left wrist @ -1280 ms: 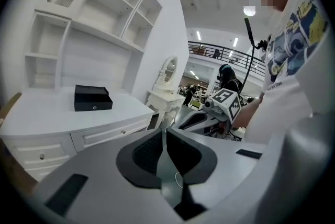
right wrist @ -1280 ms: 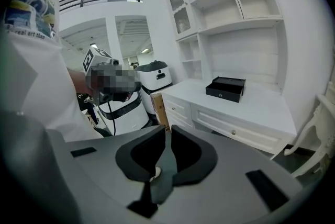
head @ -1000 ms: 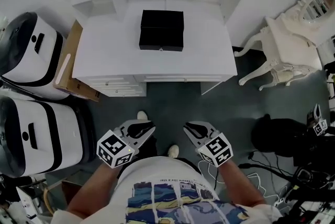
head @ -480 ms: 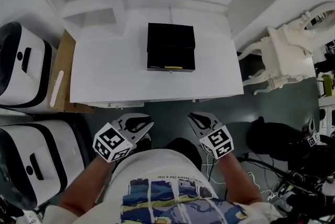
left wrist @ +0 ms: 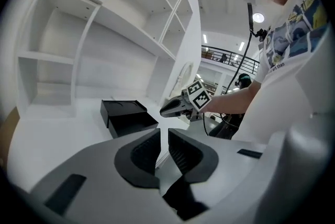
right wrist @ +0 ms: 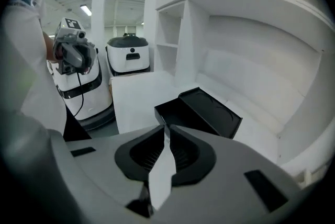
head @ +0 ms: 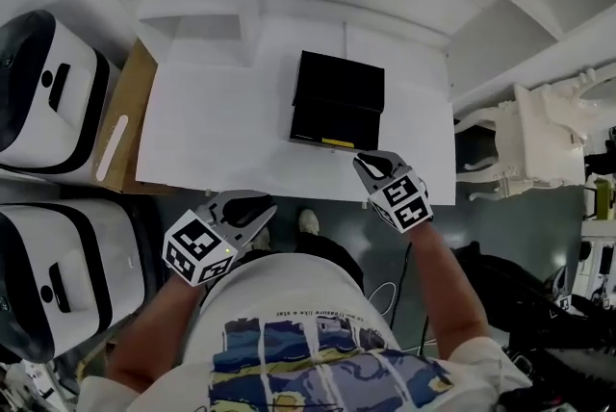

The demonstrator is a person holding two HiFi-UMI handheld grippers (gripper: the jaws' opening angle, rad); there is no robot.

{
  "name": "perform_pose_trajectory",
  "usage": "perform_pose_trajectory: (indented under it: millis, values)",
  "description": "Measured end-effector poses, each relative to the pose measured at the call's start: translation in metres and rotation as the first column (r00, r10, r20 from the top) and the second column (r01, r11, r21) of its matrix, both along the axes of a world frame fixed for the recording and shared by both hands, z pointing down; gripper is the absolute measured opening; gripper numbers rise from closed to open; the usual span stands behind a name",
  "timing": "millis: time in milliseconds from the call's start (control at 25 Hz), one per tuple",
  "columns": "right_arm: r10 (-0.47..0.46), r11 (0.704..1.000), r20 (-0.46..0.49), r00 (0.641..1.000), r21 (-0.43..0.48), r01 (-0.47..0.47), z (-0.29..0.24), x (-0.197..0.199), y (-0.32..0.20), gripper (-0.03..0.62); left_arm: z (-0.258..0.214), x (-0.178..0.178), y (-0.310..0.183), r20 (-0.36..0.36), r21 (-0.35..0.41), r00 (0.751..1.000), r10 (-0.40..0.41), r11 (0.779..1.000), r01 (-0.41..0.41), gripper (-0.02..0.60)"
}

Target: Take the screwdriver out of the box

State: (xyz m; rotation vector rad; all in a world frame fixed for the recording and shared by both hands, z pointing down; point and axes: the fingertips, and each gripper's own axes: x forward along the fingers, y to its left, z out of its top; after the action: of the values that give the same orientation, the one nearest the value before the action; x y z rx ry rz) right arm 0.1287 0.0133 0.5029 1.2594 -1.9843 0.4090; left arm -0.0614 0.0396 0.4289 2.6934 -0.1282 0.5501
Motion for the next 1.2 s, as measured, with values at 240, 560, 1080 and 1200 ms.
perform_pose_trajectory:
  millis: [240,560,1080,1200]
  values:
    - [-0.215,0.971,-0.063,0.975,-0.124,0.206,0.04,0.002,-0.051,0.051,-0.006,0.001,-0.018,0.012,0.007,0.991,-0.137,0.991,0.137,0.035]
    - [-0.431,0.867,-0.086,0.898,-0.314,0.386,0.097,0.013,-0.07,0.052,-0.001,0.007,-0.029,0.044,-0.008,0.969,-0.241,0.97,0.242,0.035]
    - [-0.603,0.697,-0.007,0.798,-0.492,0.522,0.132,0.007,-0.061,0.072,0.003,0.01,-0.031,0.07,-0.02,0.943,-0.325,0.945,0.327,0.035]
    - [-0.624,0.672,-0.005,0.782,-0.515,0.533,0.14,0.009,-0.065,0.077,0.004,0.01,-0.033,0.075,-0.019,0.94,-0.333,0.942,0.335,0.035]
